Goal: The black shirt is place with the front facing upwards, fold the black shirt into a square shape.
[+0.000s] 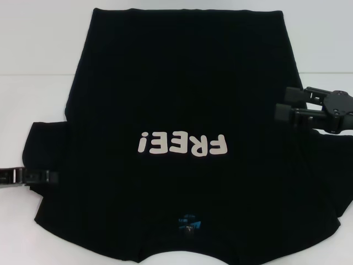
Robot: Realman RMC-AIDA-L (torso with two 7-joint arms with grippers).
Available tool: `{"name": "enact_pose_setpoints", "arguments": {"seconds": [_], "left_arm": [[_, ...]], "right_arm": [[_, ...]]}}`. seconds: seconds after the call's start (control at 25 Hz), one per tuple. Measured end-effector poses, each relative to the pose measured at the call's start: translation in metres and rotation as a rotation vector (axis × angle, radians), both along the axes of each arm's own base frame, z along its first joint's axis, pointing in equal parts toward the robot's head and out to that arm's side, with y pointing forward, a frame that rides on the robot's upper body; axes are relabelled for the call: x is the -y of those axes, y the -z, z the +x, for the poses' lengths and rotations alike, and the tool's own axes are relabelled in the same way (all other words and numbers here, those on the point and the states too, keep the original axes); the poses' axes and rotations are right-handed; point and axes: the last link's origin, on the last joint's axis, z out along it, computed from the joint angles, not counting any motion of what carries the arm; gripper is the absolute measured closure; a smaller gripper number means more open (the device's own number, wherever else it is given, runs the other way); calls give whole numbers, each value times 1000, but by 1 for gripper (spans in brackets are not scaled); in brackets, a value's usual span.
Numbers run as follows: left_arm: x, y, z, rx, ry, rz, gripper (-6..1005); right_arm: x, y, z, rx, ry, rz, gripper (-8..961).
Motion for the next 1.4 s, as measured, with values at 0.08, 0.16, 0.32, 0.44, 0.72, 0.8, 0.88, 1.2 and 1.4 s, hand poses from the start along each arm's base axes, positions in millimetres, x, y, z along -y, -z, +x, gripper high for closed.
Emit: {"name": "enact_pose_setpoints", "arguments": {"seconds": [0.08, 0.16, 0.32, 0.44, 0.72, 0.8, 0.88, 1.2, 1.4], "left_arm": [[-2, -1, -1, -10, -5, 12, 113], [-4, -1, -1, -19, -6, 16, 155], [-5, 1, 0, -30, 1, 0, 308], [-5, 2, 1, -32, 2, -3, 454], [-7, 0, 1, -40, 4, 6, 667], [-8, -1, 1, -44, 4, 11, 713], [-9, -2, 0, -51, 4, 18, 759], [-19, -11, -4, -100, 1, 72, 991], [-25, -19, -10, -143, -10, 122, 996]], "right_arm": [[0, 0, 0, 0, 0, 0, 58], [0, 0, 0, -1, 0, 1, 58], [0, 0, 1, 0, 1, 1, 58], [1, 0, 1, 1, 0, 2, 58], [1, 0, 1, 1, 1, 3, 59], [1, 0, 1, 1, 1, 3, 59], [0, 0, 1, 1, 2, 4, 59], [0, 2, -1, -17, 2, 18, 58], [0, 4, -1, -28, 4, 17, 58]]}}
